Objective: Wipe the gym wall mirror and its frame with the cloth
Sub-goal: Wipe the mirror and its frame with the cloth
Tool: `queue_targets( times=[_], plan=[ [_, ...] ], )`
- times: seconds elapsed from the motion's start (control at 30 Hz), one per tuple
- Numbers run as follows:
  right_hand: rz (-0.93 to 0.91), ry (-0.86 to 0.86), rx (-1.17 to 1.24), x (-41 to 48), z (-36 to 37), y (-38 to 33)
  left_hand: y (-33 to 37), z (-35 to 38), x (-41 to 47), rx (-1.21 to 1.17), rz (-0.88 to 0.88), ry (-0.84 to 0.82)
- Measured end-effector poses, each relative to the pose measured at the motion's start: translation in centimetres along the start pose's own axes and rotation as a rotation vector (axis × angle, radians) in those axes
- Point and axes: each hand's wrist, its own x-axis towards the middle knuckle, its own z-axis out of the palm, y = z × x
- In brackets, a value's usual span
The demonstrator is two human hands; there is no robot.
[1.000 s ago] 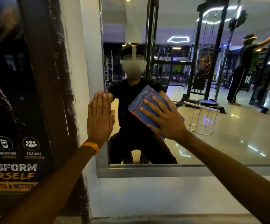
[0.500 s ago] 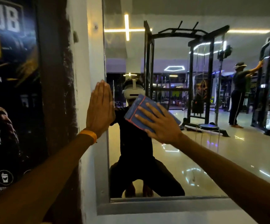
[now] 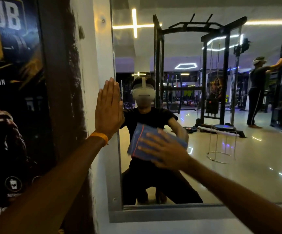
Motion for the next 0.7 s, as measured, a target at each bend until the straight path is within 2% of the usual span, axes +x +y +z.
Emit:
queue_targets(
  times=[0.03,0.1,0.17,0.2,0.23,0.33,0.37,0.43,0.5,0.6,0.67,0.7],
  plan=[
    [0.068,0.03,-0.002,1.0,-0.7,2.1,-0.1,0.1,0.0,-0.002,0.006,0.008],
    [0.362,0.106,0.034,3.2,-1.9,5.1,-0.2,0.3,0.0,-0.016,0.003,0.017],
    [0.623,0.191,0.086,4.6,-1.8,4.0,-0.2,0.3,-0.1,-0.032,0.008,0.032],
    [0.64,0.197,0.1,4.5,-1.1,1.5,-0.2,0.3,-0.1,-0.029,0.012,0.038],
    [0.552,0.164,0.109,3.8,0.1,-1.9,-0.3,0.2,-0.1,-0.024,0.018,0.041],
    [0.059,-0.045,0.017,-1.4,2.9,-10.5,-0.5,0.1,-0.2,-0.036,0.022,0.037],
    [-0.015,-0.08,-0.01,-2.6,2.9,-10.4,-0.5,0.0,-0.3,-0.043,0.023,0.033],
    [-0.045,-0.035,-0.042,-2.9,1.6,-6.9,-0.5,0.0,-0.4,-0.03,0.02,0.039],
    [0.123,0.059,-0.015,-2.3,-0.3,-1.6,-0.4,0.4,-0.6,-0.001,0.001,0.044],
    [0.57,0.144,0.091,-1.2,-2.3,3.7,-0.5,1.2,-1.4,0.056,-0.032,0.014],
    [0.808,0.208,0.163,0.1,-1.9,0.6,-0.6,1.3,-2.4,0.062,-0.031,-0.015],
    [0.783,0.192,0.168,0.3,-1.2,-2.5,-0.5,1.2,-2.9,0.063,-0.035,-0.029]
  ],
)
